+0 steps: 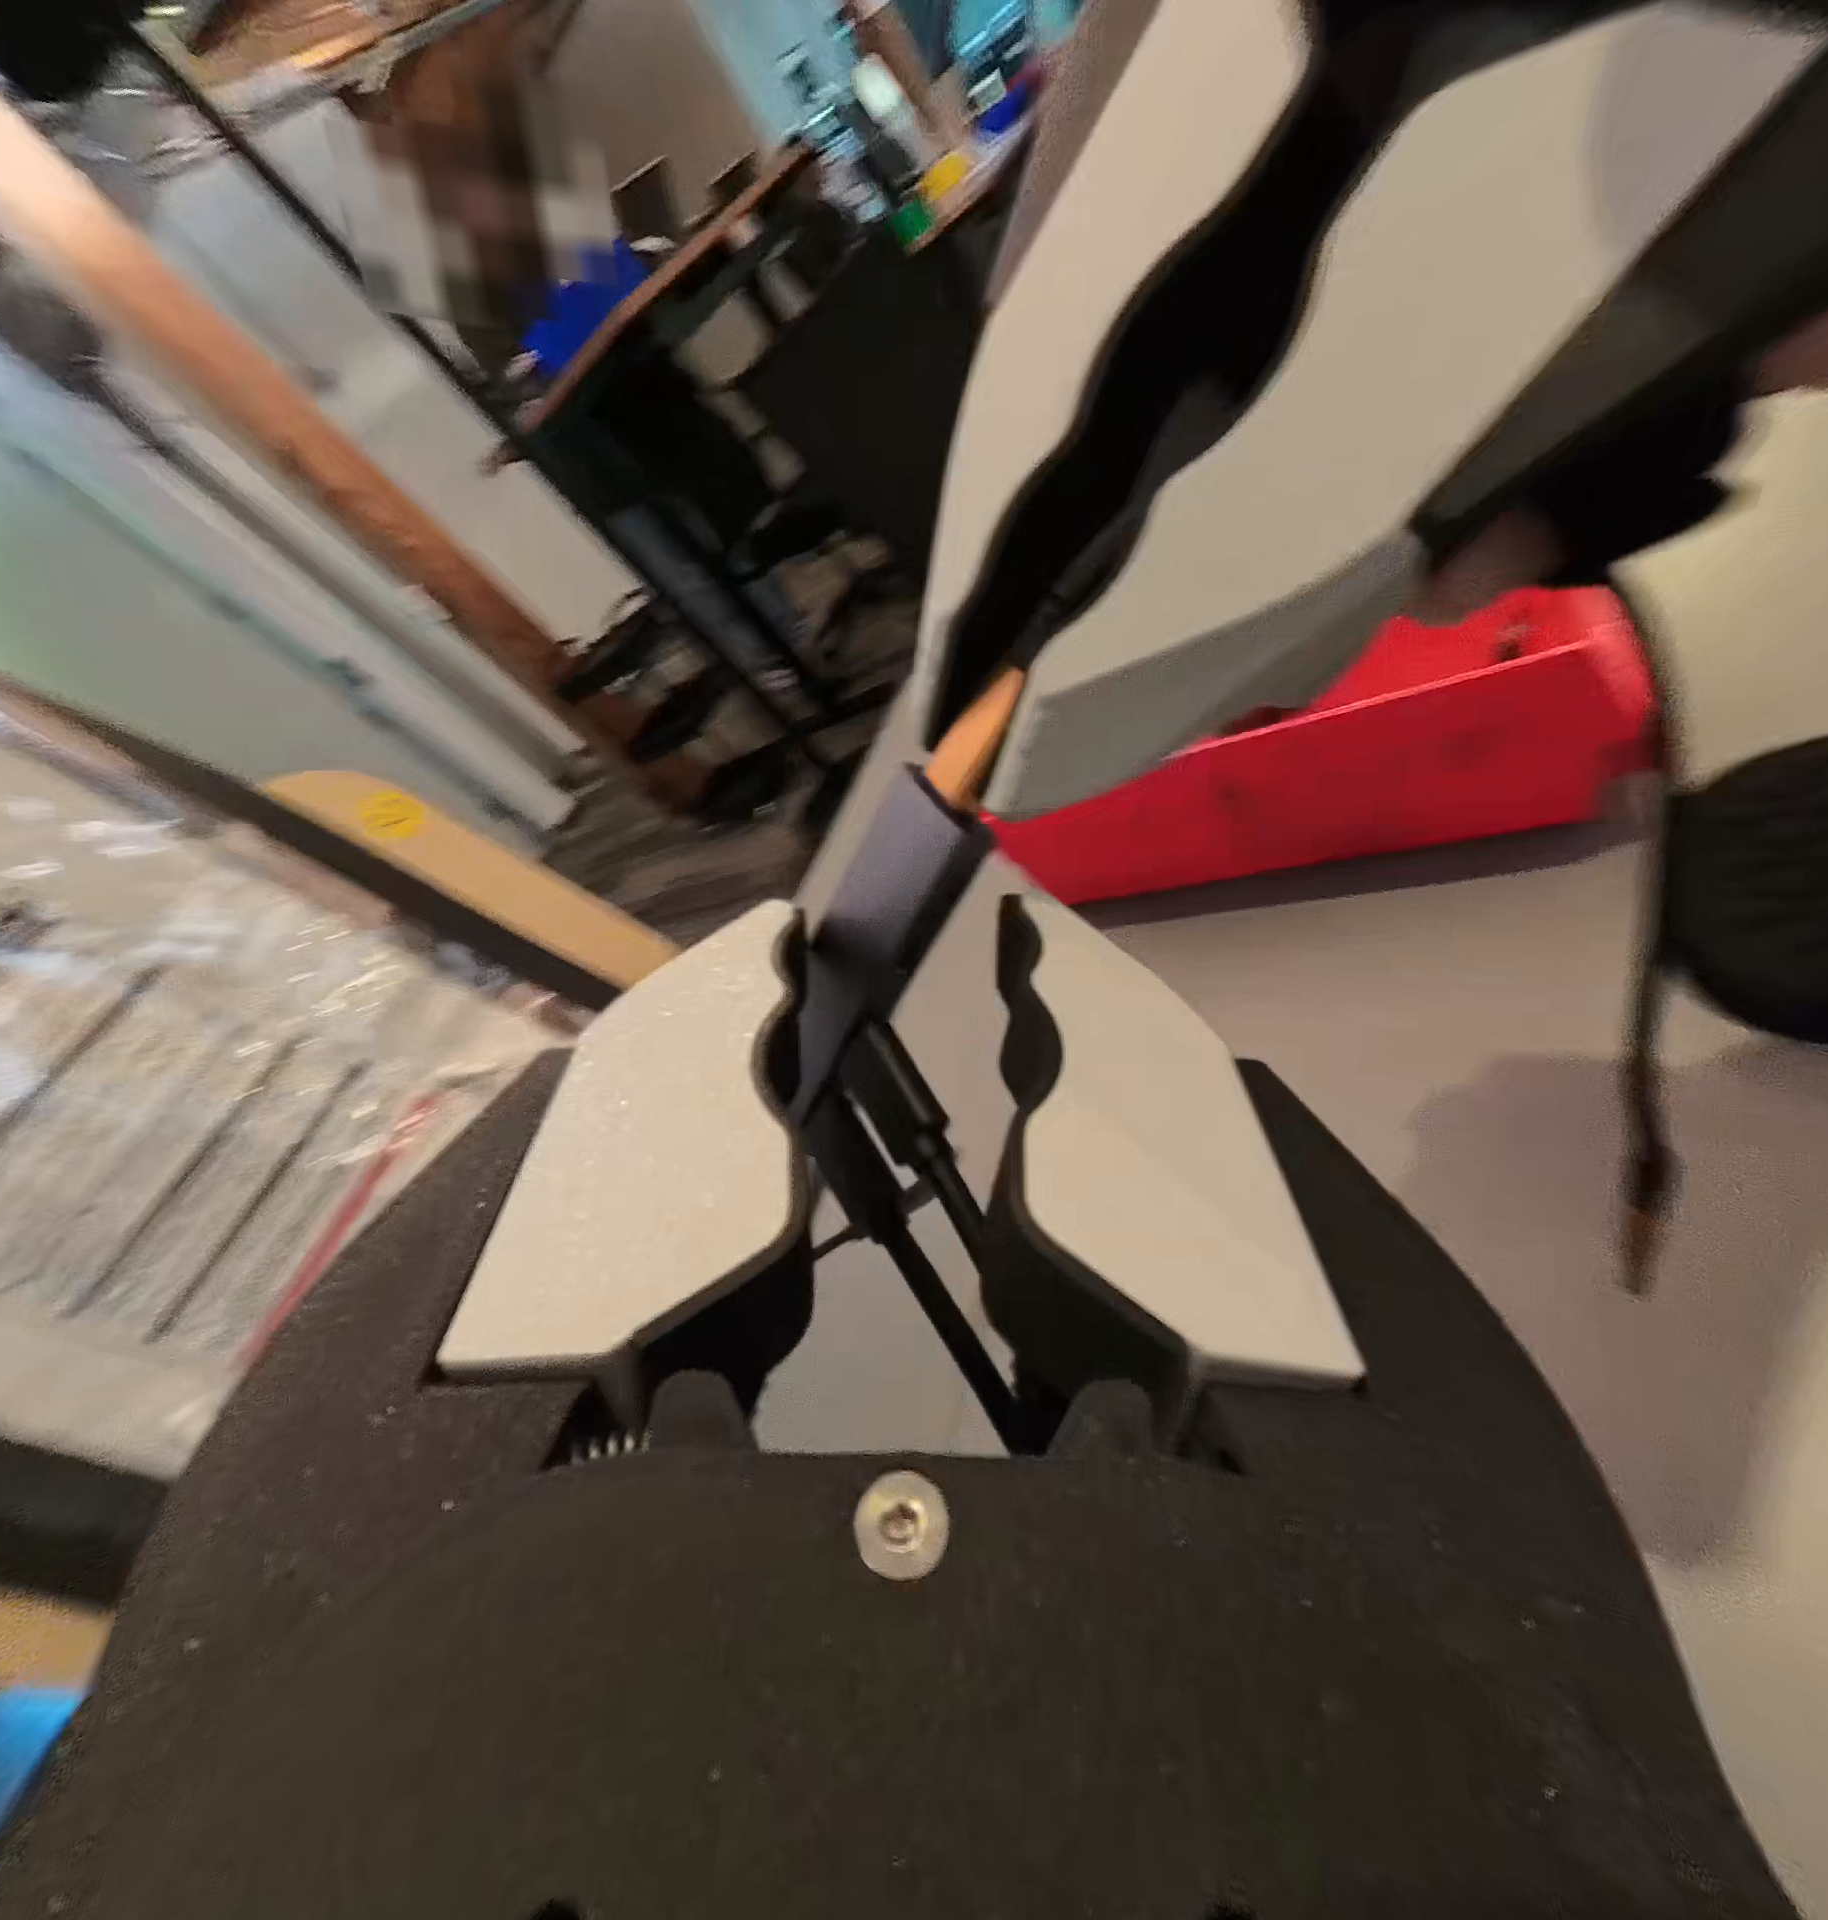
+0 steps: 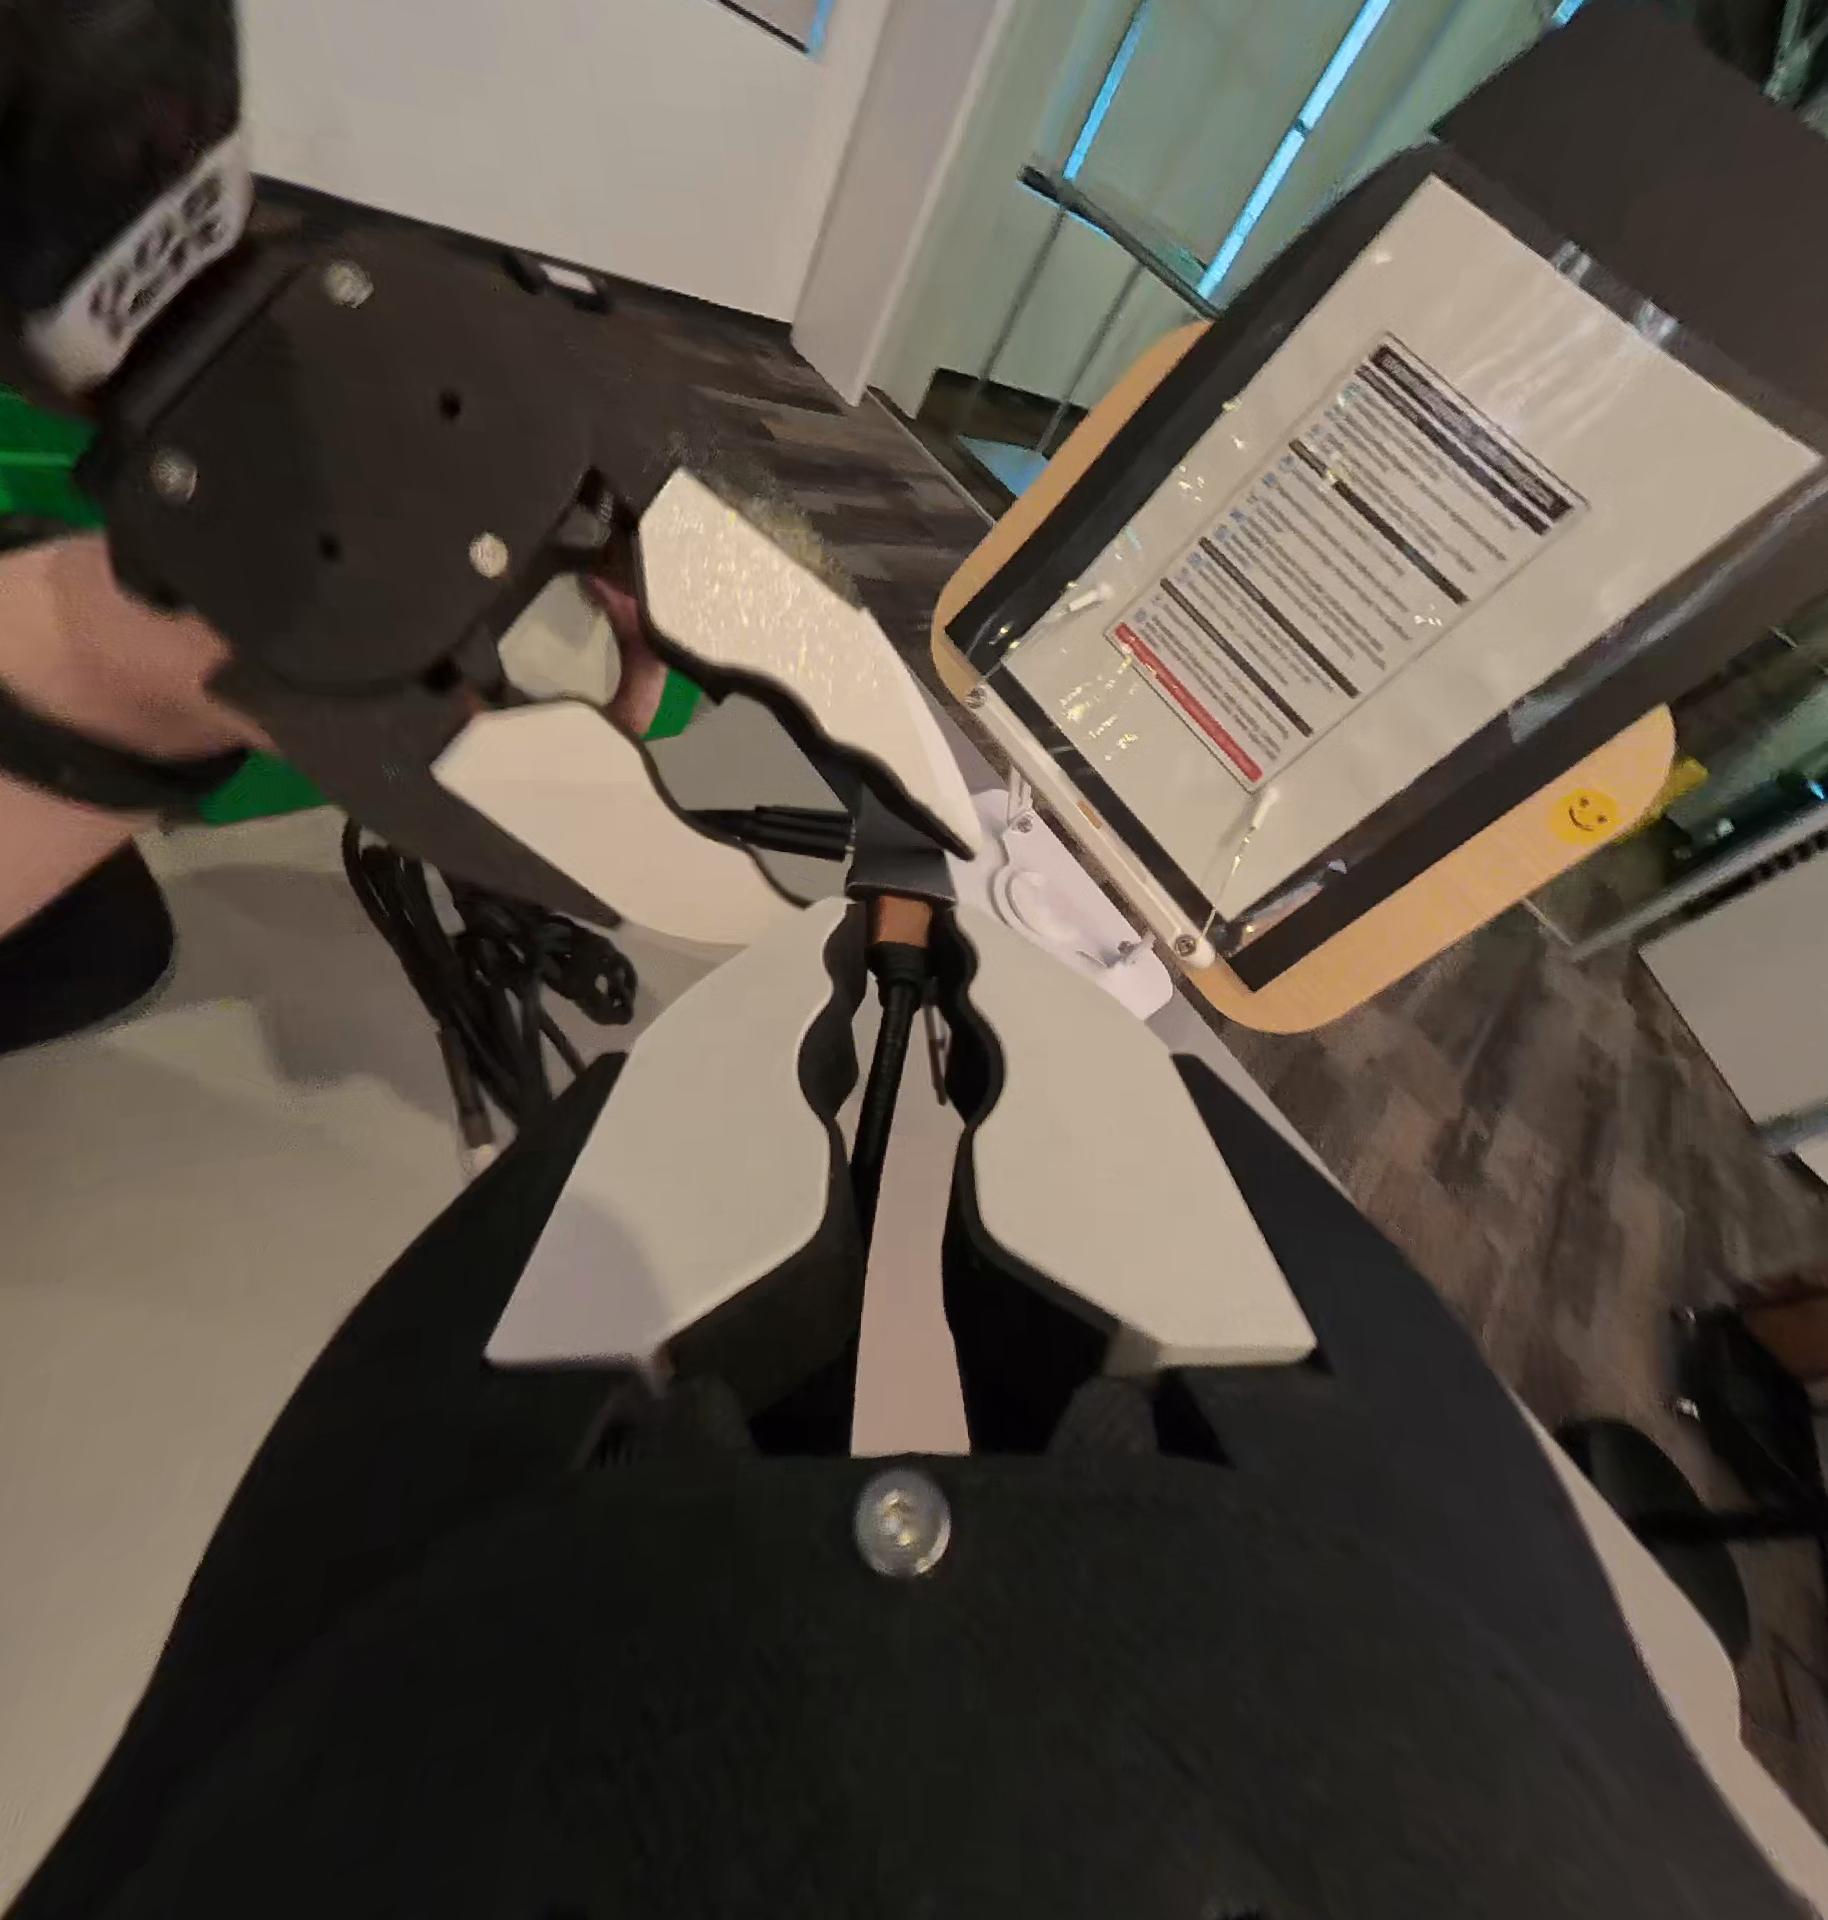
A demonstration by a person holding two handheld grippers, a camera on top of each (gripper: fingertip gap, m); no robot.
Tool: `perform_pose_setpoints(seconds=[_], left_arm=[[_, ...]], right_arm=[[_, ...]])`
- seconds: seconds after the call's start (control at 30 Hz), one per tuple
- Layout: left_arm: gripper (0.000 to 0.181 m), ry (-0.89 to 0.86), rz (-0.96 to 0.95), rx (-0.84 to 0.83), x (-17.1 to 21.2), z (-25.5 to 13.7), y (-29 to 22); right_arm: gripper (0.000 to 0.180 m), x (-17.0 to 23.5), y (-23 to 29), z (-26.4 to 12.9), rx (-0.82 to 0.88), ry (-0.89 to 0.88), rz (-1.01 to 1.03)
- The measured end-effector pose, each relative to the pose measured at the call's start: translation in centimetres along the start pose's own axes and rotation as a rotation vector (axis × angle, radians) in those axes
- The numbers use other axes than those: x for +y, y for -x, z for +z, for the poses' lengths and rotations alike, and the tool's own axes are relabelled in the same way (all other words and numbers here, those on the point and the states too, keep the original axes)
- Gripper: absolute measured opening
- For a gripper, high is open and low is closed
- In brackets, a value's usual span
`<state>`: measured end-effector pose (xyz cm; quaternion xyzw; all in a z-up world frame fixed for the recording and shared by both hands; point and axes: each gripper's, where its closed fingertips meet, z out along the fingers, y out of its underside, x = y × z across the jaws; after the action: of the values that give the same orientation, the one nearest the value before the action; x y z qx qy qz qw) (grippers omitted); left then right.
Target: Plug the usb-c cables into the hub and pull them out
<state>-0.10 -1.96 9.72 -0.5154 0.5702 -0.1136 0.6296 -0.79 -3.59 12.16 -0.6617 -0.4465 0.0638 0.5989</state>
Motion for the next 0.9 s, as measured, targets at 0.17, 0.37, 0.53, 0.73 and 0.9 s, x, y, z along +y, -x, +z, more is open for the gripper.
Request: perform_pose_setpoints(seconds=[0.17, 0.37, 0.53, 0.73, 0.9], left_arm=[[0.051, -0.125, -0.025, 0.199, -0.7, -2.2, -1.5], [0.055, -0.012, 0.108, 0.231, 1.0, -0.8, -3.5], [0.051, 0.034, 0.109, 0.176, 1.1, -1.3, -2.6], [0.051, -0.077, -0.016, 0.123, 0.2, -4.8, 0.6], [0.055, 0.035, 0.138, 0.211, 2.5, -1.9, -2.6]], right_arm=[[0.014, 0.8, 0.6, -0.3, -0.13, -0.037, -0.071], [0.013, 2.3, 1.3, 0.0, -0.162, -0.005, -0.263], [0.013, 2.0, 0.1, 0.4, -0.056, -0.003, -0.316], [0.014, 3.1, 0.8, 1.6, -0.065, 0.028, -0.448], [0.014, 4.0, 2.7, 2.2, -0.157, 0.049, -0.536]])
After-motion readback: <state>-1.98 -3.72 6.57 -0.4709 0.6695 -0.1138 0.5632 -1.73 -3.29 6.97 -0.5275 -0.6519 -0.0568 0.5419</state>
